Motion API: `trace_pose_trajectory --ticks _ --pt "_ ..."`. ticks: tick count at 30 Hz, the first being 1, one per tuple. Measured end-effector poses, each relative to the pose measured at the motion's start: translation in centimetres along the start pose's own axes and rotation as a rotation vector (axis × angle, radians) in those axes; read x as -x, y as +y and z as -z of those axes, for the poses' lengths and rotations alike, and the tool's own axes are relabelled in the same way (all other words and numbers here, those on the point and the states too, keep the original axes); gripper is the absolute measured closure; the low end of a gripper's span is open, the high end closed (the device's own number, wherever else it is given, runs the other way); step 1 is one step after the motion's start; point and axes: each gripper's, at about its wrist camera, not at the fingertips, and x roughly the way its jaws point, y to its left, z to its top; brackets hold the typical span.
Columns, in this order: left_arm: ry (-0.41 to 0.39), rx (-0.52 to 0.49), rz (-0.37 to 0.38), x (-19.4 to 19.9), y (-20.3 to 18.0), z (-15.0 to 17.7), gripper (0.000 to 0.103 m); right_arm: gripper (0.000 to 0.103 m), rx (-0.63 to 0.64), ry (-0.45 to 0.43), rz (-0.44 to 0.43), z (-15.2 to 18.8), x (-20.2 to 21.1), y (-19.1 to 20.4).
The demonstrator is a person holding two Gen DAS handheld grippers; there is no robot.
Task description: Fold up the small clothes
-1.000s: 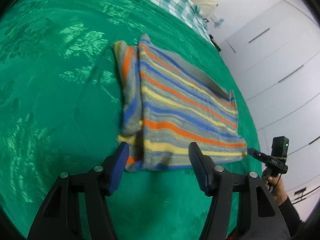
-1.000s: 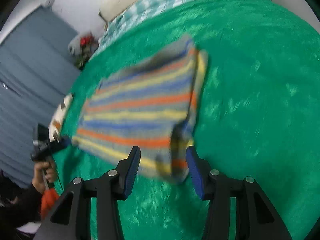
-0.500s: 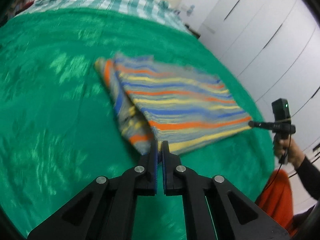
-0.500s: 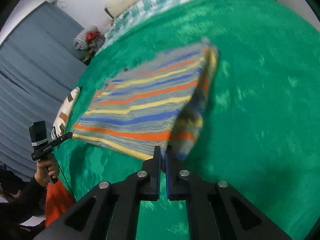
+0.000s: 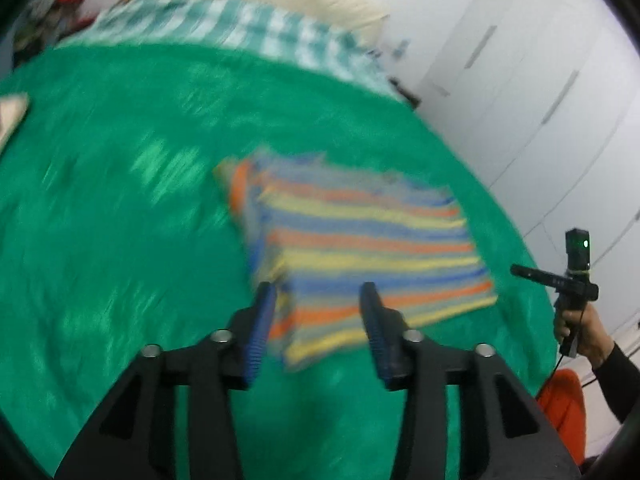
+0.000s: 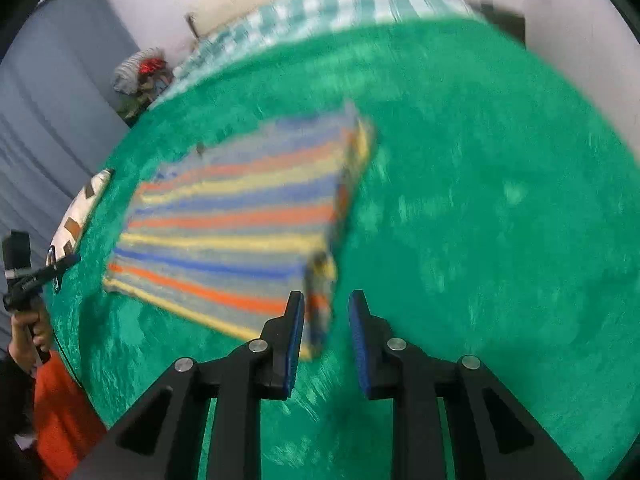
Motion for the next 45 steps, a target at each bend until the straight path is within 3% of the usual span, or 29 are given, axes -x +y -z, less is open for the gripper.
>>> trace_pose_trajectory --ticks 4,6,7,8,9,11,13,14,18,20,22,23,24,25,27,28,29,31,32,36,41,45 --pt "0.013 -0.083 0.020 -5.3 -4.0 -1.3 0.046 0.078 0.073 -0.046 -0.066 -2.1 -1.5 3.3" --pt "0.101 -0.131 -0.098 -9.9 -4.3 -0.2 0.046 0.074 0.096 -0.013 -0.067 -1.7 -4.4 4.2" --pt "0.145 -0.139 -0.153 -11.3 -3.9 0.5 0.048 0.072 0.126 0.039 -0.011 -0.7 -6.8 4.2" --pt "0.240 -0.138 -0.235 -13.2 -2.7 1.9 0.051 0.072 0.137 0.092 0.023 0.1 -8.4 3.9" --pt "0.268 -0.133 -0.249 -13.5 -2.1 2.7 0.054 0.071 0.131 0.146 0.027 1.2 -9.8 3.3" --pt "0.203 -0.114 -0.234 -10.9 -1.8 2.9 0.050 0.072 0.124 0.116 -0.003 1.4 -8.3 2.7" --pt "0.143 -0.076 -0.213 -9.0 -1.9 1.9 0.032 0.072 0.104 0.103 -0.016 0.0 -6.7 2.5" --pt "0.090 -0.058 -0.180 -8.2 -2.2 0.7 0.030 0.072 0.101 0.048 -0.029 -1.7 -5.4 2.4" --pt "-0.011 -0.035 -0.163 -9.4 -2.9 -3.4 0.022 0.072 0.098 -0.012 -0.033 -7.2 -5.7 2.4" --pt "-0.008 -0.024 -0.217 -11.8 -2.0 -4.6 0.022 0.072 0.076 -0.009 -0.032 -9.6 -8.0 2.0" --pt "0.036 0.008 -0.319 -14.4 0.1 -4.7 0.023 0.072 0.033 0.004 -0.033 -10.3 -10.5 1.6" --pt "0.076 0.036 -0.392 -15.8 1.8 -4.0 0.024 0.072 -0.008 0.029 -0.004 -10.3 -12.3 0.2" --pt "0.098 0.053 -0.409 -16.4 2.8 -3.5 0.025 0.074 -0.048 0.053 0.026 -10.1 -13.6 -0.9" --pt "0.083 0.054 -0.372 -16.0 3.4 -3.0 0.025 0.085 -0.109 0.062 0.020 -9.6 -14.4 -2.5" --pt "0.071 0.043 -0.389 -14.4 3.1 -3.0 0.023 0.089 -0.168 0.016 0.002 -9.5 -13.5 -3.5" --pt "0.078 0.038 -0.409 -13.4 2.7 -2.8 0.023 0.085 -0.185 -0.022 0.017 -9.3 -12.0 -3.7" --pt "0.071 0.032 -0.380 -12.3 2.2 -2.4 0.023 0.082 -0.180 -0.047 0.030 -9.0 -10.7 -3.5" --pt "0.047 0.003 -0.341 -10.3 0.7 -1.3 0.021 0.064 -0.136 -0.068 0.039 -8.1 -8.3 -3.0" --pt "0.041 -0.029 -0.336 -9.4 -0.6 -0.3 0.020 0.060 -0.121 -0.075 0.039 -7.2 -7.1 -2.9" --pt "0.042 -0.156 -0.296 -6.9 -5.9 3.9 0.014 0.057 -0.113 -0.100 0.055 -2.9 -2.9 -3.5" --pt "0.143 -0.380 -0.161 -9.1 -14.7 7.9 0.014 0.057 -0.174 -0.046 0.061 2.8 -0.9 -5.7" --pt "0.162 -0.605 -0.072 -12.8 -22.5 8.8 0.014 0.057 -0.202 -0.054 0.019 3.0 -0.3 -6.6"
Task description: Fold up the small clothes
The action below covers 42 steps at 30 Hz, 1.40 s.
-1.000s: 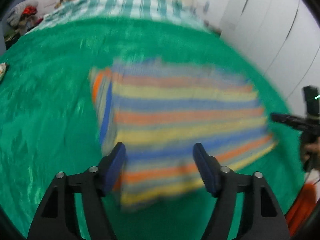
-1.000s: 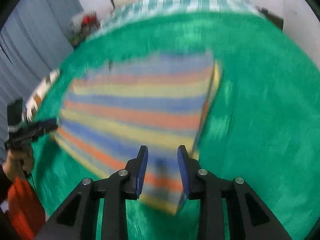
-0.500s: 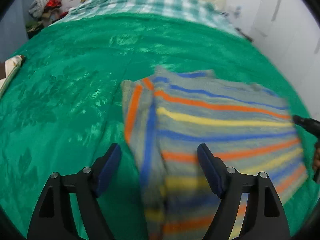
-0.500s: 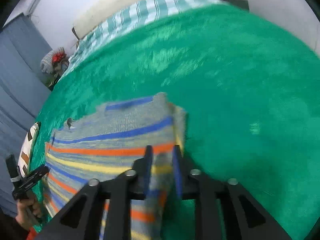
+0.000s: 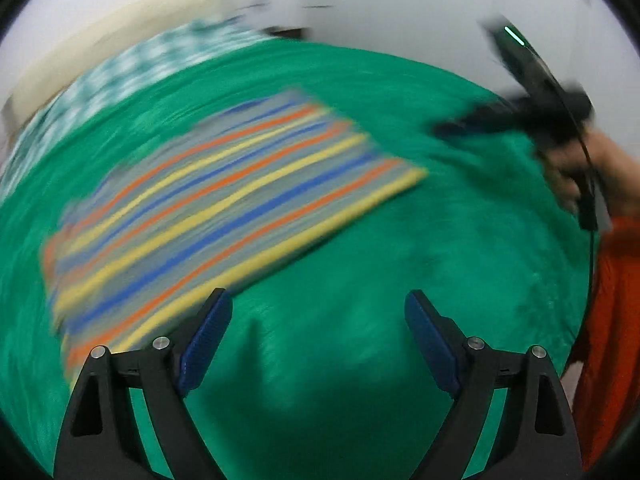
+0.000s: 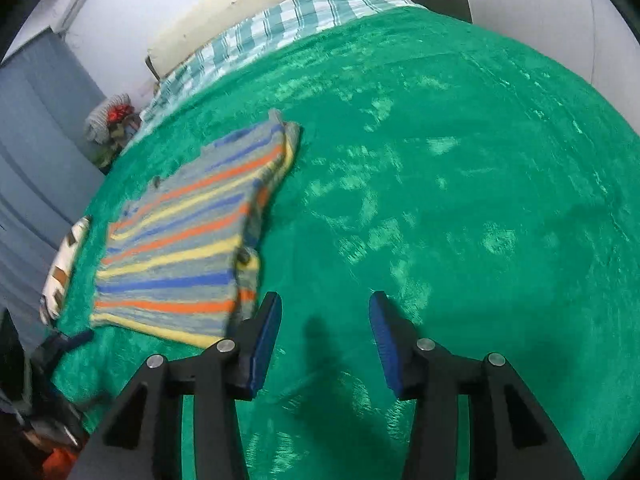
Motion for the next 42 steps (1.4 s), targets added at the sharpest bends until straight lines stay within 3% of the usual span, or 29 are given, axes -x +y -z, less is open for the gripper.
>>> trace_pose_trajectory --ticks 2,8,11,12,13,14,17,18,20,21,24,28,31,35,40,42 --pt "0.007 -0.061 0.010 -2.5 -2.5 -2.7 0.014 0.057 0.004 -0.004 -0.045 -1.2 -0.1 0.6" --pt "0.024 -0.058 0.017 -8.9 -4.9 -8.3 0.019 0.053 0.038 0.057 -0.212 -7.2 -3.5 2.5" --pt "0.061 -0.049 0.052 -11.3 -4.6 -8.8 0.044 0.052 0.031 0.122 -0.263 -10.2 -7.2 2.7" --pt "0.053 -0.048 0.062 -11.5 -4.5 -8.8 0.057 0.052 0.025 0.135 -0.255 -11.1 -8.4 2.6" --pt "0.040 -0.044 0.075 -11.6 -4.3 -8.9 0.078 0.052 0.019 0.147 -0.246 -11.8 -9.6 2.5" --pt "0.036 -0.033 0.074 -11.6 -4.1 -9.0 0.088 0.052 0.009 0.163 -0.238 -12.5 -11.2 2.4" --pt "0.014 0.031 0.113 -11.2 -2.8 -9.1 0.095 0.052 -0.041 0.182 -0.235 -13.8 -14.7 1.9" --pt "0.008 0.052 0.133 -11.0 -2.4 -9.1 0.096 0.054 -0.084 0.171 -0.249 -14.1 -15.4 1.5" --pt "-0.018 0.095 0.169 -10.0 -1.5 -8.9 0.096 0.078 -0.184 0.153 -0.293 -14.7 -16.1 0.8" --pt "-0.031 0.119 0.181 -9.4 -0.9 -8.8 0.096 0.095 -0.197 0.157 -0.295 -15.0 -16.2 0.9" --pt "-0.107 0.246 0.214 -5.7 2.4 -8.0 0.096 0.095 -0.123 0.117 -0.254 -16.0 -14.4 3.6" --pt "-0.205 0.467 0.214 0.6 9.0 -4.7 0.096 0.095 -0.041 0.067 -0.314 -17.7 -11.1 10.1" --pt "-0.242 0.649 0.172 5.0 13.5 0.4 0.096 0.095 0.014 0.070 -0.380 -18.5 -11.3 16.8" --pt "-0.242 0.810 0.087 7.2 18.5 6.0 0.099 0.095 0.079 0.125 -0.411 -17.2 -15.4 25.7" --pt "-0.205 1.005 0.036 7.1 22.1 13.3 0.101 0.095 0.080 0.219 -0.369 -14.4 -22.7 32.3" --pt "-0.207 1.041 0.024 6.8 22.3 14.7 0.101 0.095 0.059 0.236 -0.372 -13.5 -24.3 33.3"
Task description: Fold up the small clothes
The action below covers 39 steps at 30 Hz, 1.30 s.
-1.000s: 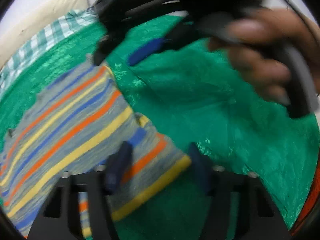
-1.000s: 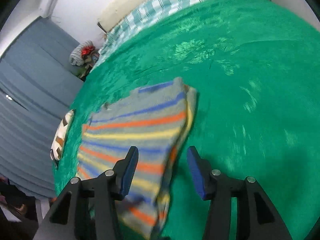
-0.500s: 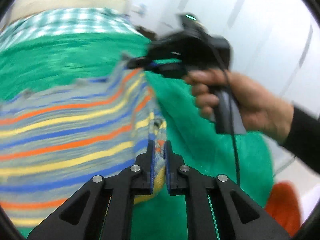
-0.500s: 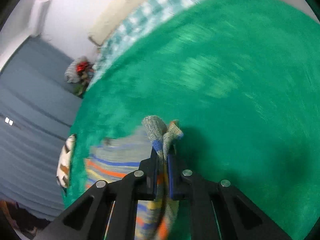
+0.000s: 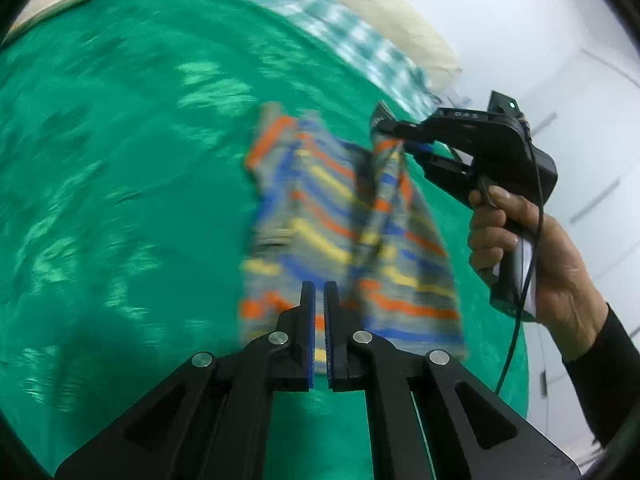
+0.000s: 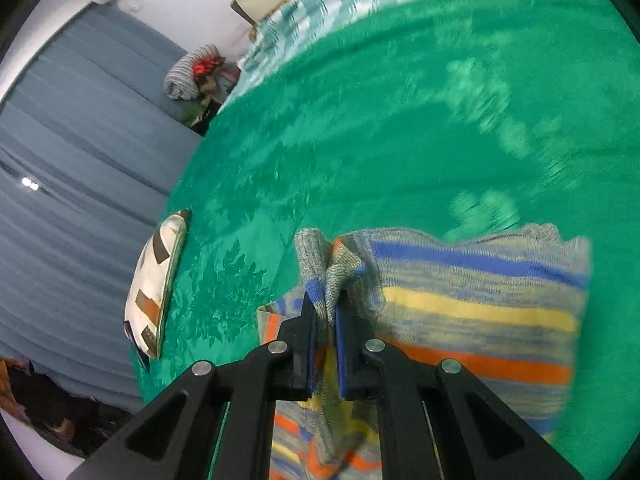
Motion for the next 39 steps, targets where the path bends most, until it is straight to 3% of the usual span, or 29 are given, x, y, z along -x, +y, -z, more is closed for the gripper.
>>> trace_pose_trajectory --ticks 2,5,6,7,9,11,14,15,16,17,22,27,28,29,30,31,32,34,36,39 --pt "-0.015 0.014 0.005 0.5 0.8 0.4 0.101 0.095 -0.016 0.010 -0.024 0.4 -1.7 1.0" --pt "-0.056 -0.056 0.074 2.1 -0.4 1.0 0.098 0.095 0.029 0.022 -0.015 0.9 -2.5 2.4" --pt "-0.060 -0.091 0.109 2.3 -1.1 0.9 0.081 0.095 0.045 0.020 -0.006 0.9 -2.4 2.8" --pt "-0.048 -0.119 0.136 2.4 -1.7 1.2 0.044 0.095 0.060 0.017 0.002 0.9 -2.2 3.0" --pt "-0.025 -0.179 0.122 1.4 -3.0 1.1 0.016 0.095 0.070 0.006 -0.002 0.6 -1.5 3.0" --pt "0.004 -0.246 0.086 -0.5 -4.5 1.2 0.019 0.095 0.067 -0.007 -0.021 0.3 -0.6 2.9" --pt "0.080 -0.259 0.088 -2.9 -5.3 1.0 0.041 0.095 0.081 -0.018 -0.064 0.1 1.0 3.1" --pt "0.100 -0.261 0.084 -3.5 -5.5 1.1 0.057 0.095 0.092 -0.012 -0.083 0.1 1.4 3.3" --pt "0.114 -0.263 0.069 -4.2 -5.5 1.1 0.086 0.095 0.100 -0.006 -0.094 0.1 1.7 3.4" --pt "0.128 -0.251 0.055 -4.6 -5.5 1.1 0.100 0.095 0.113 0.000 -0.099 0.0 1.9 3.6" --pt "0.098 -0.204 0.006 -1.4 -3.9 1.7 0.099 0.095 0.151 0.033 -0.070 -0.1 0.7 4.1" --pt "0.097 -0.135 -0.071 -0.8 -1.3 2.0 0.098 0.095 0.103 0.070 -0.078 0.6 -3.9 3.8" --pt "0.094 -0.131 -0.086 -0.8 -0.9 2.2 0.092 0.093 0.084 0.082 -0.089 0.9 -5.0 3.6" --pt "0.096 -0.131 -0.102 -0.9 -0.8 2.5 0.088 0.089 0.060 0.096 -0.117 1.2 -6.0 3.3" --pt "0.104 -0.133 -0.117 -0.9 -0.7 2.8 0.078 0.082 0.025 0.115 -0.139 1.5 -6.8 2.8" --pt "0.108 -0.131 -0.107 -0.7 -0.8 3.1 0.076 0.073 -0.009 0.124 -0.149 1.8 -7.2 2.3" --pt "0.109 -0.132 -0.103 -0.4 -0.9 3.3 0.073 0.070 -0.024 0.105 -0.156 1.9 -6.8 2.0" --pt "0.097 -0.149 -0.095 1.3 -1.2 3.9 0.049 0.066 -0.024 0.034 -0.168 1.8 -4.4 1.8" --pt "0.055 -0.190 -0.120 2.7 -1.9 4.0 0.040 0.063 0.007 -0.034 -0.136 2.0 -1.3 1.6" --pt "0.011 -0.237 -0.112 4.1 -3.0 3.4 0.039 0.063 0.154 -0.084 -0.007 3.8 4.2 1.7"
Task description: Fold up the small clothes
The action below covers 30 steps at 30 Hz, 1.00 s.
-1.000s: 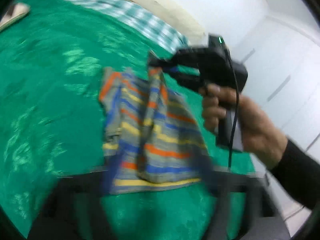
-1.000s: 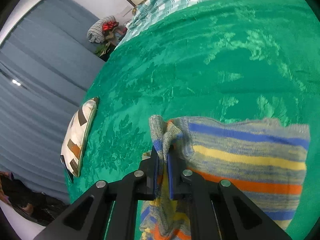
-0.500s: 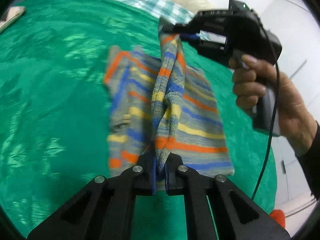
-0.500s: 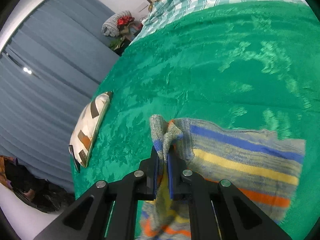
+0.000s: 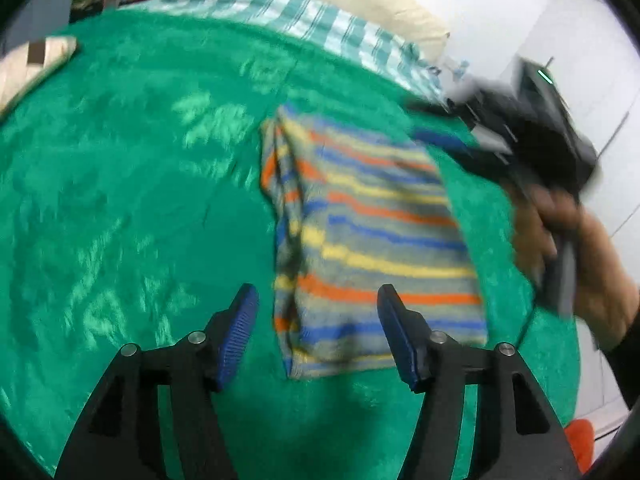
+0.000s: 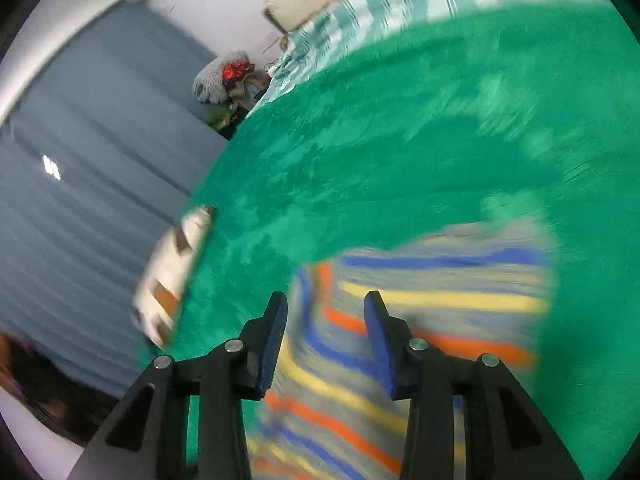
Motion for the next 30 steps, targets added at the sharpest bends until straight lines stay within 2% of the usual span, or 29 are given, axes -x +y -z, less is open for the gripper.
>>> trace_pose_trajectory --ticks 3,5,6,7,8,9,11,13,14,16,18,22,30 --pt "0.022 -0.005 -0.020 -1.4 -0.1 -1.4 0.040 0.063 0.167 0.004 0.116 4.2 4.7 0.9" --pt "0.115 0.025 -0.070 -3.7 0.6 -1.6 0.067 0.063 0.218 0.036 0.117 8.1 6.3 1.1" --pt "0.162 0.052 -0.066 -4.7 1.2 -1.4 0.082 0.063 0.218 0.059 0.112 10.0 6.3 1.0" --pt "0.182 0.090 -0.036 -4.9 1.9 -0.8 0.081 0.063 0.215 0.118 0.098 12.4 5.5 0.8" --pt "0.168 0.107 -0.029 -4.3 2.3 -0.3 0.080 0.063 0.215 0.171 0.104 13.9 4.5 0.3" --pt "0.171 0.101 -0.033 -3.8 2.2 -0.2 0.076 0.062 0.230 0.252 0.176 16.5 2.8 -0.4" --pt "0.167 0.057 -0.105 -1.7 1.5 0.4 0.065 0.062 0.265 0.167 0.215 18.2 3.6 -0.1" --pt "0.134 0.011 -0.182 0.3 0.8 1.0 0.033 0.062 0.246 0.135 0.260 18.4 5.1 0.7" --pt "0.104 -0.010 -0.210 1.6 0.6 1.0 0.030 0.059 0.230 0.099 0.267 18.5 6.3 1.1" --pt "0.059 -0.051 -0.245 3.5 -0.1 1.2 0.022 0.038 0.232 0.010 0.286 19.2 8.9 2.1" --pt "0.031 -0.097 -0.308 5.1 -0.8 1.7 0.020 0.031 0.238 -0.041 0.336 20.1 10.5 2.5" --pt "0.000 -0.146 -0.363 4.5 -1.2 0.5 0.020 0.031 0.201 -0.061 0.376 21.9 12.4 1.9" --pt "-0.018 -0.205 -0.399 3.4 -3.0 -0.2 0.020 0.031 0.127 -0.029 0.420 25.7 13.7 0.2"
